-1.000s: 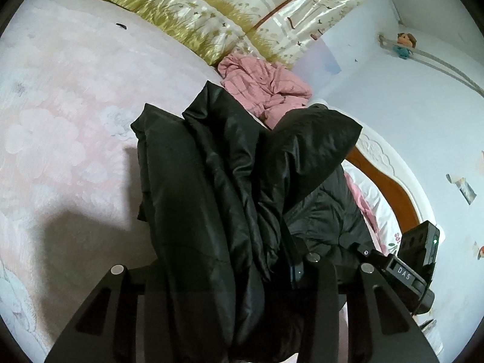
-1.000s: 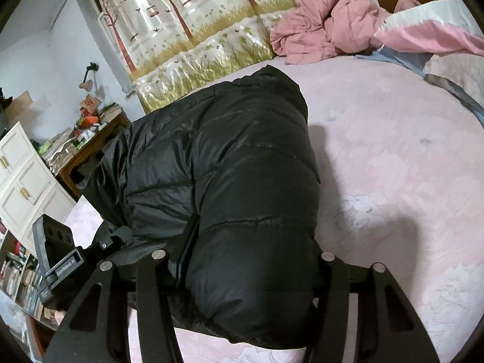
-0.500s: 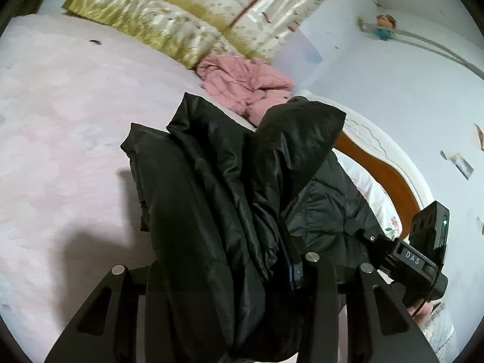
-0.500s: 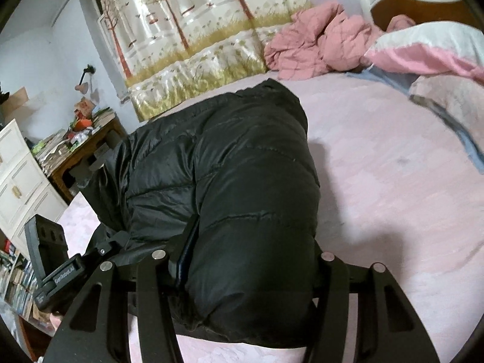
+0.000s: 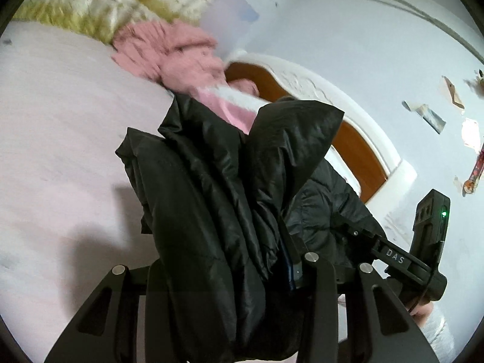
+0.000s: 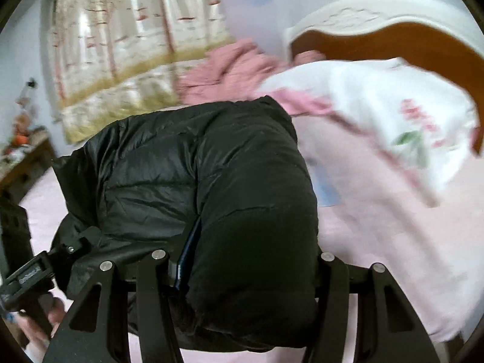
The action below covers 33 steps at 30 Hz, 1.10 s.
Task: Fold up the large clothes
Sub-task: 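Carry the coat bundle with both tools toward the pillows at the headboard, then lower the coat bundle beside the pillow and open both tools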
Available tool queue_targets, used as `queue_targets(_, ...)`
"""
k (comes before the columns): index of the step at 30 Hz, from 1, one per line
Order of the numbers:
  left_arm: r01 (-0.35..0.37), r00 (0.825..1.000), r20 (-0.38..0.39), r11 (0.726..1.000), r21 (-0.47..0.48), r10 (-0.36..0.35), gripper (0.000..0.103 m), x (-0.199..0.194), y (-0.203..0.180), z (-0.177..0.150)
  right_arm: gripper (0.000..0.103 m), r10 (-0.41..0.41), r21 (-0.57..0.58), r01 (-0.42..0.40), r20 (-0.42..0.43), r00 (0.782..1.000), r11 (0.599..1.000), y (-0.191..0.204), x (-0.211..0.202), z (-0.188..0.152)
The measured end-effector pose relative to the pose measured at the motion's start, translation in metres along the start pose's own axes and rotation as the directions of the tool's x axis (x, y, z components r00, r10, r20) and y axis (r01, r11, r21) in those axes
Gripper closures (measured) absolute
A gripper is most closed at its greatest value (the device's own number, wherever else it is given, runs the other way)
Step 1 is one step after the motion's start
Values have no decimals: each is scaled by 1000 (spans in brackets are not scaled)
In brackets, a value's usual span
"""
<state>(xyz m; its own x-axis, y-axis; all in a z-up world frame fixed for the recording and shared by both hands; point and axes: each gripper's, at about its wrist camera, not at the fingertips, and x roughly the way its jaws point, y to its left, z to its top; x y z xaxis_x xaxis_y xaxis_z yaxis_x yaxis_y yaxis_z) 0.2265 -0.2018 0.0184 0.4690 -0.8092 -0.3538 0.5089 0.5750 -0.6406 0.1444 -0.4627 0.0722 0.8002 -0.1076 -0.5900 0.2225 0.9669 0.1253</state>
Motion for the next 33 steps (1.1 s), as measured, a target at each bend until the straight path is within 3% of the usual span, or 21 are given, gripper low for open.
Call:
queue_targets(4,35,997,-74,999,-22,-37,61,40,-25,-22,49,-75,51,76,-31,997,996,-45,-5,-9)
queue_targets(8,3,993,-117,1000,29,1,61,56,-45,-54,48,-95,118,104,-78,992,988,-78,4,-26)
queue_targets(11,-22,992,-124,996,85,32,59,66,-56,-64,40,-110,151,124,-99,989,981,-93,17,-35)
queue_targets(12,-34,991,-123,994,106,47,54,67,-57,-65,36,-129,149,142,-96,987,979,-95,18,-38)
queue_targets(15,-86,986,-123,979,187,110,38,68,-59,-69,33,-184,126,190,-62,981,974,-87,14,-39)
queue_targets(17,-93,985,-125,973,209,121,33,61,-60,-68,27,-264,99,264,-11,964,959,-73,3,-35)
queue_targets(19,-105,987,-91,966,238,129,16,42,-60,-67,16,-328,79,322,77,942,943,-60,-18,-33)
queue_targets(21,-167,985,5,938,303,173,12,19,-64,-64,0,-336,78,327,179,925,942,-45,-43,-27)
queue_targets(23,-244,970,113,895,372,217,5,-8,-68,-63,0,-297,61,291,265,917,955,-20,-66,-22)
queue_targets(24,-288,956,168,874,391,240,0,-24,-68,-61,0,-267,40,267,285,920,963,-8,-74,-19)
queue_targets(26,-355,929,253,846,398,270,0,-54,-64,-57,0,-201,3,210,306,931,978,19,-85,-16)
queue_targets(28,-396,908,306,829,395,288,0,-83,-58,-53,0,-123,-21,137,323,938,990,45,-92,-15)
queue_targets(33,-520,829,428,779,351,361,0,-159,-33,-37,0,32,-64,-9,368,929,998,114,-87,-23)
